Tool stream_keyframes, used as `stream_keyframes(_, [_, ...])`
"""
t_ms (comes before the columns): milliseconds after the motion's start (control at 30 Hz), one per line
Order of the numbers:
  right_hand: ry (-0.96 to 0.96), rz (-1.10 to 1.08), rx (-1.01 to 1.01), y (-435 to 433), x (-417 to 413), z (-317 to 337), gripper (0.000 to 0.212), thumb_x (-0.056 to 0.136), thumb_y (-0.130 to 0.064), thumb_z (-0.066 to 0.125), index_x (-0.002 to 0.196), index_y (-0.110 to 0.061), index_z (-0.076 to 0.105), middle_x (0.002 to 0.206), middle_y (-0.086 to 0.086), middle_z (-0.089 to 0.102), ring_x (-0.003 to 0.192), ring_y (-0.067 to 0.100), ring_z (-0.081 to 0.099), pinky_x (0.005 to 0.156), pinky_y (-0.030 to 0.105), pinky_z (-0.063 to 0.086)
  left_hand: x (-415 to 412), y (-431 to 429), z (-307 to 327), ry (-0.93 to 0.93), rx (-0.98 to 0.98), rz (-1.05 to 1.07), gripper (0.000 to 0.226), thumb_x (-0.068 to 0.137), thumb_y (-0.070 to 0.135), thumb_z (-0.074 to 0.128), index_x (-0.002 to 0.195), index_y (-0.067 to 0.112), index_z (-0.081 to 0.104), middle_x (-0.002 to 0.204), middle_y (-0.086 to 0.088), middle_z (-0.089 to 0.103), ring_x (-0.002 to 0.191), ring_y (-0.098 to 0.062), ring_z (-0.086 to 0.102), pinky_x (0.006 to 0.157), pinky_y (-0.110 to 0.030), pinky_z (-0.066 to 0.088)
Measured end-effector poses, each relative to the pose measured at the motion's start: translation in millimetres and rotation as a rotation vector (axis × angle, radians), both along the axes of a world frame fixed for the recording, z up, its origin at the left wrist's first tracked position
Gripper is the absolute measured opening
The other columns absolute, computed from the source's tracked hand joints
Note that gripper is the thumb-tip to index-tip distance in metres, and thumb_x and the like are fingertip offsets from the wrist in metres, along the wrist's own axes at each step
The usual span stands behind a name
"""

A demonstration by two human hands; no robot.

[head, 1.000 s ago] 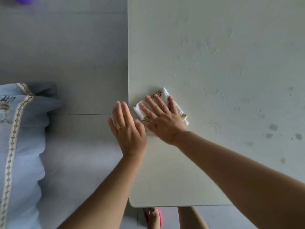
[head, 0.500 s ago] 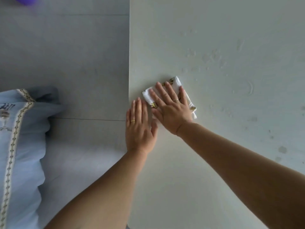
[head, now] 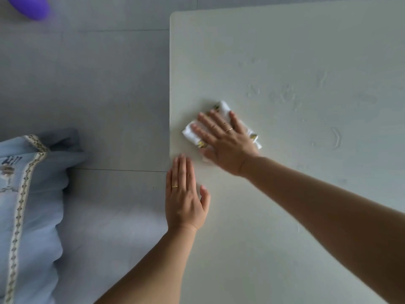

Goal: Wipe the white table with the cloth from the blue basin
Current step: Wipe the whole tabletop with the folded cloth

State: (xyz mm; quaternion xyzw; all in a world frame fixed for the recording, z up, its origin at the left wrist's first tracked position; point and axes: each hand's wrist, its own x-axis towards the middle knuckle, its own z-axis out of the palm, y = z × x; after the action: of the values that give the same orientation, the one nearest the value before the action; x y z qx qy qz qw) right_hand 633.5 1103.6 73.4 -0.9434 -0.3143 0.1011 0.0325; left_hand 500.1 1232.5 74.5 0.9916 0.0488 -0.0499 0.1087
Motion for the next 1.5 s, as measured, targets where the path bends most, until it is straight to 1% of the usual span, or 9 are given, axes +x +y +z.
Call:
stream_keyframes(233, [0.035,-0.777,0.041,-6,52,-4,0.062,0.095,-0.048,0.025,0.150,-0.030,0.004,0.160,0.001,-0.002,0.146,0.025,-0.007,0.112,0.054,-0.013,-1,2,-5,0.003,-0.001,-0.007,0.071,0.081,0.027,0.039,0.144,-0.002,0.029,0.155,-0.016,0.023,0.144,-0.027,0.018,0.118,-0.039,0.015])
stream_keyframes(433, [0.041,-0.064,0.039,39,14,0,0.061,0.095,-0.049,0.023,0.150,-0.032,0.004,0.160,-0.003,0.001,0.147,0.023,-0.003,0.114,0.051,-0.011,-1,1,-4,0.018,-0.007,-0.016,0.069,0.081,0.026,0.040,0.143,-0.004,0.031,0.153,-0.017,0.026,0.142,-0.031,0.023,0.116,-0.043,0.020])
stream_keyframes(500, [-0.005,-0.040,0.024,6,37,-2,0.061,0.095,-0.052,0.024,0.150,-0.033,0.007,0.160,-0.003,0.005,0.147,0.021,0.002,0.116,0.049,-0.005,-1,2,-4,0.021,0.004,-0.019,0.070,0.081,0.026,0.039,0.143,-0.004,0.030,0.154,-0.017,0.023,0.143,-0.031,0.022,0.117,-0.042,0.017])
stream_keyframes(700, [0.076,-0.855,0.061,-27,84,0,0.062,0.095,-0.049,0.025,0.150,-0.031,0.004,0.160,0.001,-0.004,0.146,0.025,-0.008,0.113,0.053,-0.011,-1,0,-3,0.029,-0.010,-0.013,0.070,0.081,0.025,0.038,0.144,-0.003,0.029,0.155,-0.015,0.019,0.144,-0.029,0.019,0.117,-0.041,0.017])
stream_keyframes(833, [0.064,-0.393,0.096,57,25,-2,0.060,0.096,-0.044,0.024,0.151,-0.028,0.004,0.160,0.001,-0.003,0.146,0.026,-0.009,0.109,0.052,-0.018,-1,-1,-2,0.038,-0.013,-0.004,0.071,0.080,0.026,0.039,0.144,-0.003,0.029,0.155,-0.016,0.023,0.143,-0.029,0.021,0.116,-0.041,0.018])
stream_keyframes(967, [0.032,0.036,-0.002,22,38,0,0.062,0.095,-0.052,0.025,0.150,-0.033,0.001,0.160,-0.003,0.001,0.147,0.021,-0.002,0.114,0.047,-0.010,-1,1,0,0.036,-0.031,-0.019,0.069,0.081,0.026,0.038,0.142,-0.004,0.032,0.153,-0.016,0.025,0.141,-0.030,0.026,0.114,-0.042,0.020])
stream_keyframes(1100, [0.040,-0.447,0.055,-52,102,2,0.062,0.094,-0.055,0.026,0.150,-0.035,0.007,0.160,-0.003,0.002,0.146,0.017,-0.003,0.115,0.047,-0.006,29,4,-1,-0.006,-0.070,-0.064,0.069,0.085,0.032,0.038,0.144,-0.002,0.030,0.154,-0.016,0.023,0.143,-0.029,0.022,0.115,-0.041,0.016])
stream_keyframes(1233, [0.071,-0.900,0.040,-22,113,1,0.061,0.095,-0.052,0.021,0.150,-0.033,0.002,0.160,-0.004,-0.006,0.146,0.021,-0.010,0.113,0.055,-0.013,108,0,-4,-0.055,-0.039,-0.018,0.069,0.089,0.039,0.035,0.144,-0.002,0.029,0.154,-0.018,0.024,0.143,-0.031,0.022,0.116,-0.043,0.016])
stream_keyframes(1500, [-0.023,-0.029,-0.017,9,125,-1,0.058,0.097,-0.052,0.021,0.149,-0.036,0.004,0.160,-0.008,0.000,0.147,0.019,-0.002,0.115,0.052,-0.007,135,0,-13,-0.050,-0.016,0.032,0.069,0.090,0.040,0.035,0.145,0.001,0.028,0.154,-0.016,0.026,0.144,-0.029,0.020,0.118,-0.041,0.013])
